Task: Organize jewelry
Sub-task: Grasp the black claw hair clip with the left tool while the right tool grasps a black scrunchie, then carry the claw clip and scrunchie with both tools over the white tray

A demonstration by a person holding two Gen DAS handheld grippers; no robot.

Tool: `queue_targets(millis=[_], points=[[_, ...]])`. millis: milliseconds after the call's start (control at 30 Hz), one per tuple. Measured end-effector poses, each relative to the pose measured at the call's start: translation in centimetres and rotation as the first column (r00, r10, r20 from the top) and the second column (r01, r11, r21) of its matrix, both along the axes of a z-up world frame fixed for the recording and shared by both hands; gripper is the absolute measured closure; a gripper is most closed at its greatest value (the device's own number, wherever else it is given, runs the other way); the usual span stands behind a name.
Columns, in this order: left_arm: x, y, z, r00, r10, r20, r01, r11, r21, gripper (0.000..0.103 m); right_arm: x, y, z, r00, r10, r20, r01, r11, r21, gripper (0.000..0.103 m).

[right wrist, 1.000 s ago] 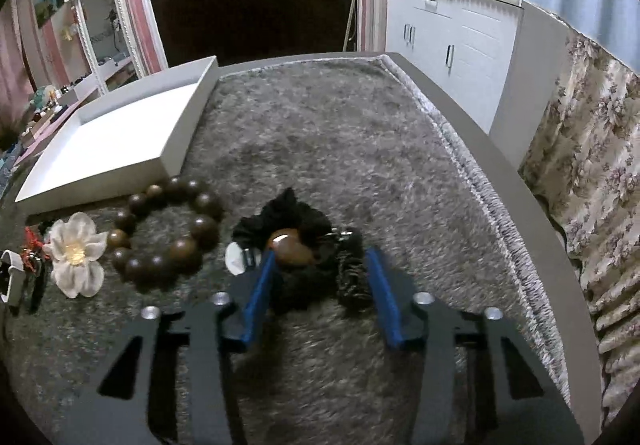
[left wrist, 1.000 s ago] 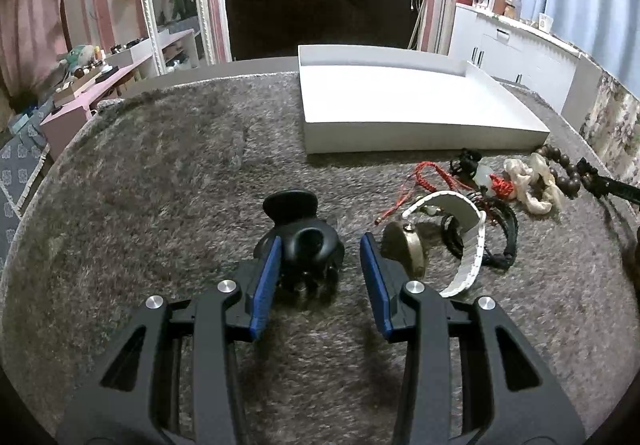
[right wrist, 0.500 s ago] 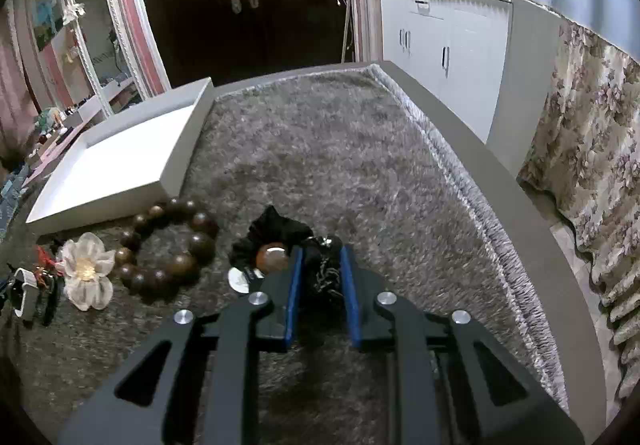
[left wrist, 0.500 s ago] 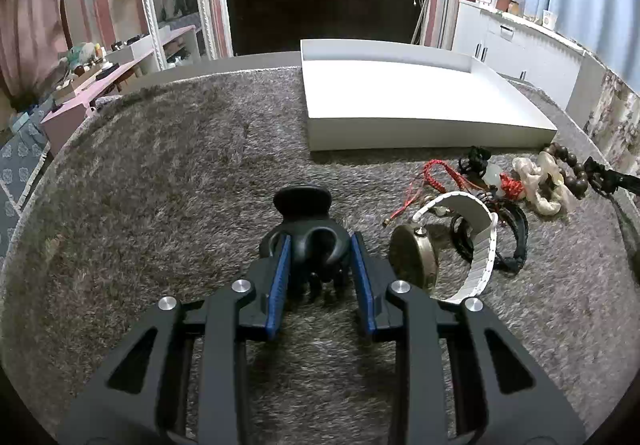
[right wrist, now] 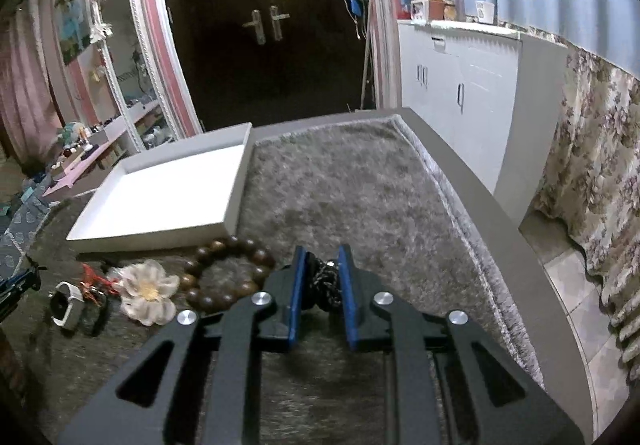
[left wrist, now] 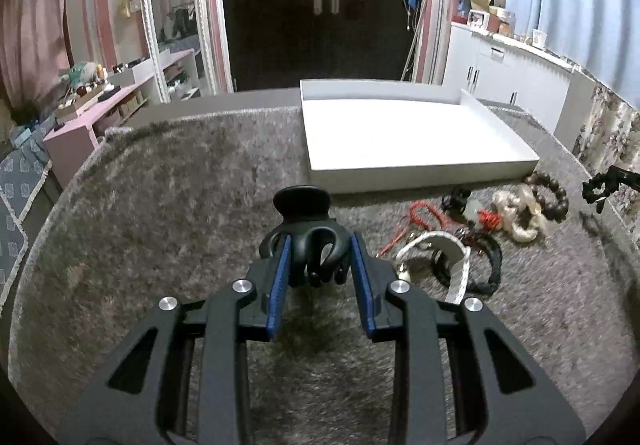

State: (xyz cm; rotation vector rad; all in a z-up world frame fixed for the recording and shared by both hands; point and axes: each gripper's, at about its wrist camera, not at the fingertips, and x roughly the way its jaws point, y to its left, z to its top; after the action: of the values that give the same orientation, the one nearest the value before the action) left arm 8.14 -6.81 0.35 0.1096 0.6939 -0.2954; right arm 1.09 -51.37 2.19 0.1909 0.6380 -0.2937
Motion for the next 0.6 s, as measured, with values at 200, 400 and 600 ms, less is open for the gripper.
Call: queue_targets(millis=[200,400,600], points=[[0.4,-0.7,1.6,0.999,-0.035,0.026,0.035,0.999,0.006,0.075,0.7,1.1,1.5,0.999,0.032,0.033,-0.032,0.999,0.012,0.087],[0.9,-1.2,2.6,0.997,-0.059,0.041,0.059,0.998,0.003,0.075,1.1,1.4,2.3,0.997,0.051,0.053,-0.054,0.997,0.048,0.087],[0.9,-1.3,3.0,0.997,-0.063,0.049,0.063,0.998,0.002,0.075,1.4,0.9,0.9,0.998,0.057,0.005,-0.057,0.996,0.069,0.087]])
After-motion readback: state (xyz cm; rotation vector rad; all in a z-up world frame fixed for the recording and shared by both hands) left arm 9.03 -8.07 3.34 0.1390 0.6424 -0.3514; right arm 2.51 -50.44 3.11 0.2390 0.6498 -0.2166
